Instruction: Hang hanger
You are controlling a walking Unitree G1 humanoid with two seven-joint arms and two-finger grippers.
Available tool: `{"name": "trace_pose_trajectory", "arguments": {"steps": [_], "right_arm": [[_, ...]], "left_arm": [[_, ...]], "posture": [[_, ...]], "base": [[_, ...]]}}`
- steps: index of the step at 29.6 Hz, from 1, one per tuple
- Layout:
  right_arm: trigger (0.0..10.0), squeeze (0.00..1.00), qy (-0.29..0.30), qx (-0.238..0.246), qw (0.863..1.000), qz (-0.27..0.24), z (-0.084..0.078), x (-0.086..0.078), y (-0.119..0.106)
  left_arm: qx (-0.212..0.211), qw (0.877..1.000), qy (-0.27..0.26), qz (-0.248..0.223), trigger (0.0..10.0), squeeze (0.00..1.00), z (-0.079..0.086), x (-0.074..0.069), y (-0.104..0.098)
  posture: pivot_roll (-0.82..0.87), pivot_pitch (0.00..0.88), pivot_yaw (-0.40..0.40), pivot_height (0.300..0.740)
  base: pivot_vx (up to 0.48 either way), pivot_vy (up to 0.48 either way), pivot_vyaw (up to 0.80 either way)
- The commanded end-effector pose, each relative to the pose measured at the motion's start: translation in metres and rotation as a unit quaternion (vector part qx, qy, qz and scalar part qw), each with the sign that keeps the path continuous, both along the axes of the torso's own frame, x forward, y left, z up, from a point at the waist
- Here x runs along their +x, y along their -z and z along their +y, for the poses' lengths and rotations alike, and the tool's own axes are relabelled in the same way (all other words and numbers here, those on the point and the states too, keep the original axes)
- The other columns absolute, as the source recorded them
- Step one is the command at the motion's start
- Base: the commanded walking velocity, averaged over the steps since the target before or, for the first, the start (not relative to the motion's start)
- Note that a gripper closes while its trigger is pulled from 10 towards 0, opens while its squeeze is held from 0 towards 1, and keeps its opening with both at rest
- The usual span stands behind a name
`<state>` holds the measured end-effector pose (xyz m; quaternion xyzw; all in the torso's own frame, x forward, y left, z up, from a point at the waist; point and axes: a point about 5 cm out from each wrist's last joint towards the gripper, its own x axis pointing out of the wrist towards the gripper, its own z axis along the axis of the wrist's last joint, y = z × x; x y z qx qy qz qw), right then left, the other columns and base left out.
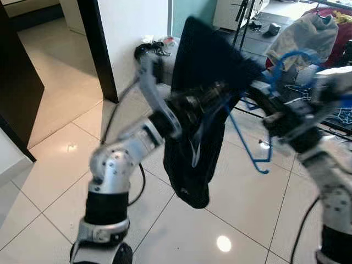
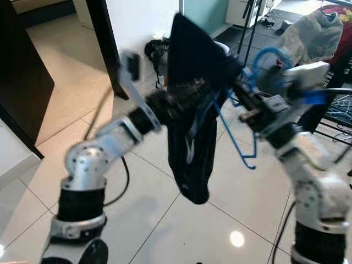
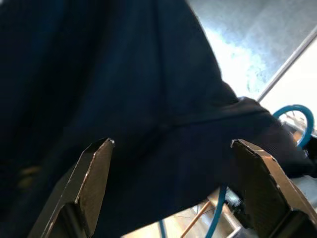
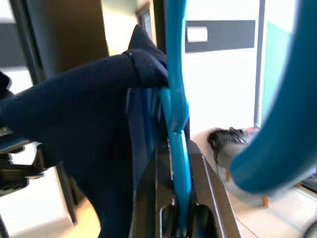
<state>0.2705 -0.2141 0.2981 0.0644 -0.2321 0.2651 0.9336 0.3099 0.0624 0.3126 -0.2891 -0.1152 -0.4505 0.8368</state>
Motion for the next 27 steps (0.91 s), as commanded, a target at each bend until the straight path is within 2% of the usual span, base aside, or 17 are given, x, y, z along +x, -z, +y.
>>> {"name": "trace_pose_trajectory", "arguments": {"steps": [1, 2, 5, 6, 9, 12, 14, 15, 16, 17, 20, 22, 23, 24, 25, 26, 27], "right_arm": [[10.0, 0.00, -0.006, 0.033, 0.999, -0.017, -0.012, -0.006, -0.005], [10.0, 0.00, -0.004, 0.056, 0.998, -0.021, -0.019, -0.006, -0.007], [10.0, 0.00, -0.003, 0.083, 0.996, -0.027, -0.027, -0.006, -0.008], [10.0, 0.00, -0.003, 0.083, 0.996, -0.027, -0.027, -0.006, -0.008], [10.0, 0.00, 0.006, 0.092, 0.996, -0.015, -0.038, -0.003, 0.000], [10.0, 0.00, -0.007, 0.106, 0.994, -0.004, -0.045, -0.003, 0.006], [10.0, 0.00, -0.054, 0.105, 0.993, -0.003, -0.040, -0.009, 0.007], [10.0, 0.00, -0.080, 0.090, 0.993, 0.001, -0.035, -0.012, 0.009], [10.0, 0.00, -0.096, 0.062, 0.993, 0.007, -0.030, -0.015, 0.013], [10.0, 0.00, -0.097, 0.042, 0.994, 0.024, -0.028, -0.014, 0.020], [10.0, 0.00, -0.095, 0.039, 0.992, 0.072, -0.036, -0.011, 0.040], [10.0, 0.00, -0.123, 0.010, 0.988, 0.092, -0.036, -0.018, 0.049], [10.0, 0.00, -0.133, -0.009, 0.986, 0.105, -0.036, -0.020, 0.053], [10.0, 0.00, -0.133, -0.009, 0.986, 0.105, -0.036, -0.020, 0.053], [10.0, 0.00, -0.145, -0.026, 0.982, 0.115, -0.036, -0.021, 0.055], [10.0, 0.00, -0.158, -0.043, 0.979, 0.125, -0.038, -0.023, 0.056], [10.0, 0.00, -0.158, -0.043, 0.979, 0.125, -0.038, -0.023, 0.056]], "left_arm": [[0.001, 1.000, 0.013, -0.021, 10.0, 1.00, 0.010, -0.002, -0.006], [0.006, 0.998, 0.033, -0.046, 10.0, 1.00, 0.013, -0.008, -0.011], [0.012, 0.994, 0.067, -0.082, 10.0, 1.00, 0.017, -0.018, -0.017], [0.012, 0.994, 0.067, -0.082, 10.0, 1.00, 0.017, -0.018, -0.017], [0.038, 0.985, 0.103, -0.135, 10.0, 1.00, 0.022, -0.033, -0.021], [0.051, 0.984, 0.090, -0.145, 10.0, 1.00, 0.025, -0.033, -0.022], [0.054, 0.986, 0.061, -0.143, 10.0, 1.00, 0.031, -0.028, -0.024], [0.056, 0.987, 0.045, -0.145, 10.0, 0.69, 0.034, -0.026, -0.025], [0.055, 0.987, 0.029, -0.148, 10.0, 0.00, 0.037, -0.023, -0.027], [0.054, 0.987, 0.011, -0.152, 10.0, 0.00, 0.040, -0.020, -0.029], [0.070, 0.979, -0.051, -0.185, 10.0, 0.00, 0.048, -0.014, -0.038], [0.114, 0.963, -0.080, -0.232, 10.0, 0.00, 0.051, -0.012, -0.044], [0.153, 0.948, -0.091, -0.265, 10.0, 0.00, 0.052, -0.013, -0.046], [0.153, 0.948, -0.091, -0.265, 10.0, 0.00, 0.052, -0.013, -0.046], [0.208, 0.924, -0.099, -0.307, 10.0, 0.00, 0.052, -0.014, -0.048], [0.293, 0.878, -0.098, -0.367, 10.0, 0.00, 0.051, -0.016, -0.048], [0.293, 0.878, -0.098, -0.367, 10.0, 0.00, 0.051, -0.016, -0.048]], "posture": [[-0.01, 0.144, 0.008, 0.740], [-0.01, 0.142, 0.008, 0.740], [0.00, 0.142, 0.006, 0.740], [0.00, 0.142, 0.006, 0.740], [0.00, 0.140, 0.002, 0.740], [0.00, 0.139, 0.000, 0.740], [0.00, 0.141, -0.001, 0.740], [0.00, 0.141, -0.001, 0.740], [0.00, 0.140, -0.002, 0.740], [0.00, 0.140, -0.002, 0.740], [0.00, 0.140, -0.006, 0.740], [0.00, 0.139, -0.005, 0.740], [-0.01, 0.139, -0.006, 0.740], [-0.01, 0.139, -0.006, 0.740], [-0.01, 0.140, -0.007, 0.740], [-0.01, 0.136, -0.009, 0.740], [-0.01, 0.136, -0.009, 0.740]], "base": [[0.000, 0.000, 0.00], [0.000, 0.000, 0.00], [0.000, 0.000, 0.00], [0.000, 0.000, 0.00], [0.000, 0.000, 0.00], [0.000, 0.000, 0.00], [0.000, 0.000, 0.00], [0.000, 0.000, 0.00], [0.000, 0.000, 0.00], [0.000, 0.000, 0.00], [0.000, 0.000, 0.00], [0.000, 0.000, 0.00], [0.000, 0.000, 0.00], [0.000, 0.000, 0.00], [0.000, 0.000, 0.00], [0.000, 0.000, 0.00], [0.000, 0.000, 0.00]]}}
